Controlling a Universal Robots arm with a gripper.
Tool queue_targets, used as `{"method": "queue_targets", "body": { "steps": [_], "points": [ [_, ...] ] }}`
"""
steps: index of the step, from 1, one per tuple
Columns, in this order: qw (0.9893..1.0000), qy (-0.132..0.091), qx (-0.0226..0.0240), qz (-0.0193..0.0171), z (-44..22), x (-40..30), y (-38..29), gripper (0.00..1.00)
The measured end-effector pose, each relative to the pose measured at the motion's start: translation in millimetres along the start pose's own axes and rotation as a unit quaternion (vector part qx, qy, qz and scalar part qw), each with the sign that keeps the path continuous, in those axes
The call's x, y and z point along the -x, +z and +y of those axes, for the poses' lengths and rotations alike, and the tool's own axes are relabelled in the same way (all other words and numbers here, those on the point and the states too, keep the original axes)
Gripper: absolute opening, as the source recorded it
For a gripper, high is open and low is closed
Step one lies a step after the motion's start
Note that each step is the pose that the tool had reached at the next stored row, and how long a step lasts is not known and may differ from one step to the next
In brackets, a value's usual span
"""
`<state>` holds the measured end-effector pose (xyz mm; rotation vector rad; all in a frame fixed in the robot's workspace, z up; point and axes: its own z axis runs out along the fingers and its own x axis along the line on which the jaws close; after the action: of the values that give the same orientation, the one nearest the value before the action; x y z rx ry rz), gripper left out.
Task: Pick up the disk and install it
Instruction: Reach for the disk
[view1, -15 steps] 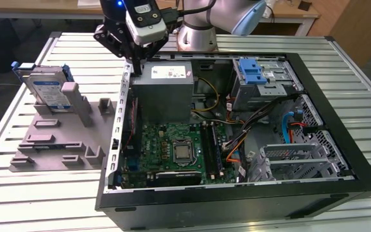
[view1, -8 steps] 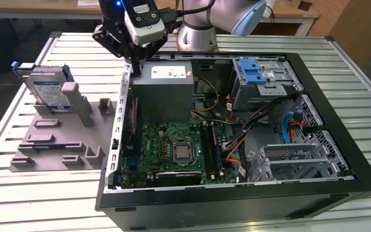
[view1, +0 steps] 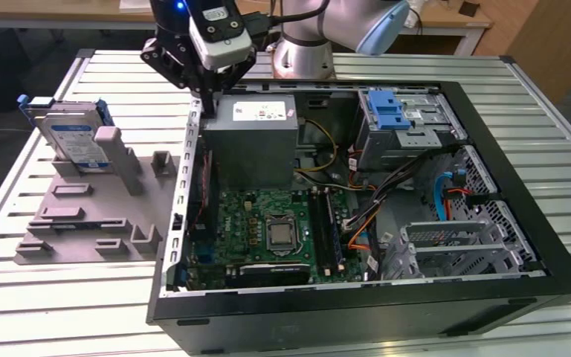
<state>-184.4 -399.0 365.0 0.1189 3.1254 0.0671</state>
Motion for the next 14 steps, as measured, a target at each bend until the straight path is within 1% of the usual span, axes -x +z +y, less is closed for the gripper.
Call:
{"method": "queue_targets", "body": {
  "steps": [11, 14],
  "points": [
    [1.0, 0.0, 0.0, 0.0, -0.8, -12.3, 0.5, 0.11],
    [1.0, 0.0, 0.0, 0.0, -0.9, -14.0, 0.6, 0.11]
  ]
}}
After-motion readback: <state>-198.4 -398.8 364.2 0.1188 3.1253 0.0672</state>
